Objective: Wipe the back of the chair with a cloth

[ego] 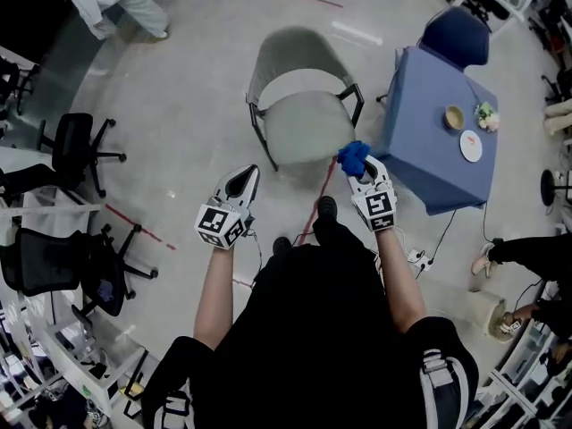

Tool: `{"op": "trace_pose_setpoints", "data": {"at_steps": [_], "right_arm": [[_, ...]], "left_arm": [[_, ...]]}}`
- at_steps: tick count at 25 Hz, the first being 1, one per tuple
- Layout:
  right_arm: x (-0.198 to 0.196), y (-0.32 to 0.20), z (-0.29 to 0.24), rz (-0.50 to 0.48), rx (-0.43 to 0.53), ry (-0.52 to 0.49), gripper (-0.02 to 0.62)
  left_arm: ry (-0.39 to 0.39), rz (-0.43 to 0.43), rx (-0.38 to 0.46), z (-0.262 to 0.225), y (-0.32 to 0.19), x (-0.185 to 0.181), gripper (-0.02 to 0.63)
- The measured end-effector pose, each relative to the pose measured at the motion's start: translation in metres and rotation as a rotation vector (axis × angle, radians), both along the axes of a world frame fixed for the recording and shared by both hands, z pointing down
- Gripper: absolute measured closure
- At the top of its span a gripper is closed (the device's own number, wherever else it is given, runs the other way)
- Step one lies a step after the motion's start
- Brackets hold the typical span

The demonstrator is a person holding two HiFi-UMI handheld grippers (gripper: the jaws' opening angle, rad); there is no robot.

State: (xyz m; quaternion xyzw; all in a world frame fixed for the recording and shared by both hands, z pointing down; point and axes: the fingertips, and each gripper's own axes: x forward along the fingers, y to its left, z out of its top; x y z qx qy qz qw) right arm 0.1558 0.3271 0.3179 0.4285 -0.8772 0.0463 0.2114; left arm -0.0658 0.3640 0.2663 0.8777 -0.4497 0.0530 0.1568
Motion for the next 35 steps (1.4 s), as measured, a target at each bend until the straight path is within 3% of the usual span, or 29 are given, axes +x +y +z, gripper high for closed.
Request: {"op": "trace_pose_setpoints", "data": {"at_steps": [23,35], "right_arm": [[0.044,-0.122,0.015,-0.219,-0.030,-0.042,0.460],[0.044,-0.143,0.030,-0.229,-0.064,-0.015,0.459]], "left_arm": [[-0.062,-0.198,-0.022,-0.006,-0.080,0.057,0.581],[-0.063,-0.196,-0.052,0.008,-0.099,0.055,0.581]]}}
